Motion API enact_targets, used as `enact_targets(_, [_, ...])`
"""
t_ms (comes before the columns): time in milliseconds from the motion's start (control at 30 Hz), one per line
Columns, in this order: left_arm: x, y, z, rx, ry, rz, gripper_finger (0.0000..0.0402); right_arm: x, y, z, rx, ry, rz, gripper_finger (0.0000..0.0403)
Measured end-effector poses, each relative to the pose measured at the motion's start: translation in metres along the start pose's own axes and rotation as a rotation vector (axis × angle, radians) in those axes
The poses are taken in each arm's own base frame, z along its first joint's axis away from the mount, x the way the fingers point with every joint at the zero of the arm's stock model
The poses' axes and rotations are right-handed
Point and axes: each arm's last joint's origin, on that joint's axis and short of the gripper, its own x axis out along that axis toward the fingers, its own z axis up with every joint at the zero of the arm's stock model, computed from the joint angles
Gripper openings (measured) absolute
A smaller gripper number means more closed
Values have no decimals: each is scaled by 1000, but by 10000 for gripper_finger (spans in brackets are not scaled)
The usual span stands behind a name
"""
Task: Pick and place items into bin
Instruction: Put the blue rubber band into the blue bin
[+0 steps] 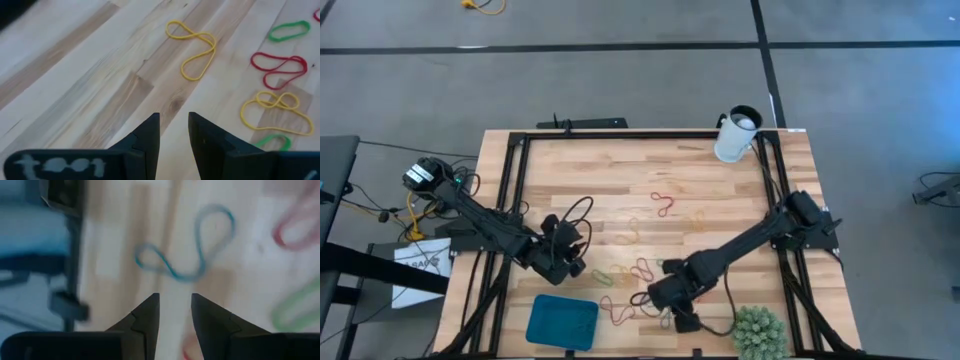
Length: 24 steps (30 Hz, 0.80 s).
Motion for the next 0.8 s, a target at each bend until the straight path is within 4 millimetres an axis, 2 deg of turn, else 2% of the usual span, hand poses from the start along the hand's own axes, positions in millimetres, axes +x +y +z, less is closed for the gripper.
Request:
enact_targets(100, [0, -2, 1, 4, -12, -16, 91, 16, -1, 2, 120, -63, -59, 106])
enact_targets(167, [0, -3, 2, -7, -19, -29, 91, 21, -5, -2, 228, -44, -133, 106])
enact_targets(233, [0, -5, 3, -17, -26, -42, 91, 29, -7, 3, 302, -78, -146, 106])
enact_targets(267, [0, -6, 3, -16, -29, -48, 91, 35, -8, 4, 311, -90, -161, 106])
enact_targets(333, [-1, -7, 4, 5, -36, -58, 91, 43, -10, -5, 307, -41, -241, 106])
enact_targets(400, [-1, -8, 4, 20, -39, -63, 91, 49, -8, 4, 338, -105, -205, 106])
enact_targets(800, [-3, -11, 3, 44, -50, -93, 91, 69, 5, -6, 418, -82, -225, 106])
